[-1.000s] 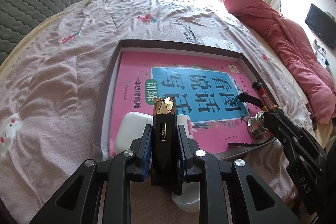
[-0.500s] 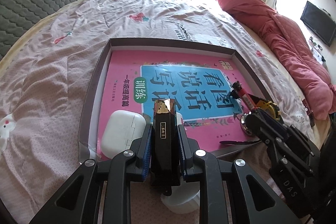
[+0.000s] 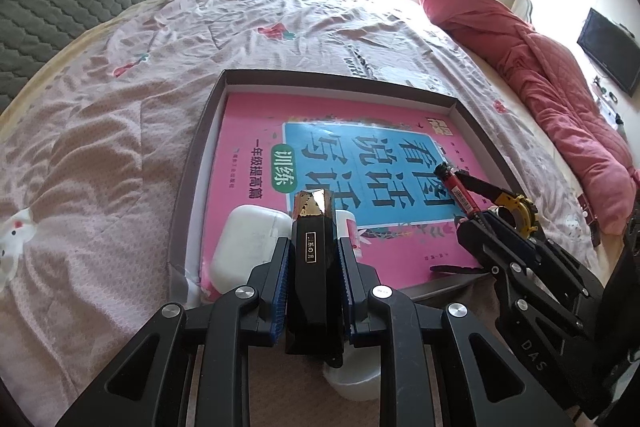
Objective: Organize rigid objects
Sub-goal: 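Lower the lighter into the tray with the right tool while the left tool lowers the black case, then open the right tool to release the red lighter while the left tool sets down the black case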
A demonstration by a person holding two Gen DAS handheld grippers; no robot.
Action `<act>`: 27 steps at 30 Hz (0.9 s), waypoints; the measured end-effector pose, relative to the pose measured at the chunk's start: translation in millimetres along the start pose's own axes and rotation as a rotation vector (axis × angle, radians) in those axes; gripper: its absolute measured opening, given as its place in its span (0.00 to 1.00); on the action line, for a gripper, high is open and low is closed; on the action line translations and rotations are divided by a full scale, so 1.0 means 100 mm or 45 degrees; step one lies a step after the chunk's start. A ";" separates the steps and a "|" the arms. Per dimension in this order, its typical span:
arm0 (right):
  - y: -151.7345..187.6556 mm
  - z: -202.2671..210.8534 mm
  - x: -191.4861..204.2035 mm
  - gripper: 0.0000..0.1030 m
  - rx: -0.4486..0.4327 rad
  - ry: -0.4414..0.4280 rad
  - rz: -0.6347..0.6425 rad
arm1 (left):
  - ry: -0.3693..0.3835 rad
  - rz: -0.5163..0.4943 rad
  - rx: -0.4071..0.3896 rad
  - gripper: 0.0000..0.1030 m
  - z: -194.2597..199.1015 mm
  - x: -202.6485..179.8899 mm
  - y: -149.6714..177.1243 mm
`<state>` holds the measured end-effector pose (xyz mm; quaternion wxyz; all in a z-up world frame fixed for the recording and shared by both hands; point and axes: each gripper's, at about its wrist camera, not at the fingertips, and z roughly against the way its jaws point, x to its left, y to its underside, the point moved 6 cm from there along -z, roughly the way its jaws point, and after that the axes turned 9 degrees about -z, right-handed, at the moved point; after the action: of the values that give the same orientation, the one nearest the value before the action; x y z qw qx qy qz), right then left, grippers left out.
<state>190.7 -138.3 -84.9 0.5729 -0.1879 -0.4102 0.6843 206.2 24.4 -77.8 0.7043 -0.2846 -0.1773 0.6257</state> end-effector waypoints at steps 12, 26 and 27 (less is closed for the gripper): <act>0.04 -0.11 0.06 0.22 0.064 0.047 0.064 | 0.005 -0.008 0.016 0.22 -0.02 -0.03 0.02; 0.04 -0.12 0.11 0.22 0.057 0.143 0.212 | 0.004 -0.022 0.045 0.22 -0.09 -0.09 0.05; 0.04 -0.12 0.11 0.22 0.058 0.141 0.209 | 0.003 -0.022 0.046 0.22 -0.09 -0.09 0.05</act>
<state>194.0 -123.4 -93.2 0.5408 -0.2450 -0.3455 0.7267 206.6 13.8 -86.6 0.7149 -0.2712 -0.1675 0.6224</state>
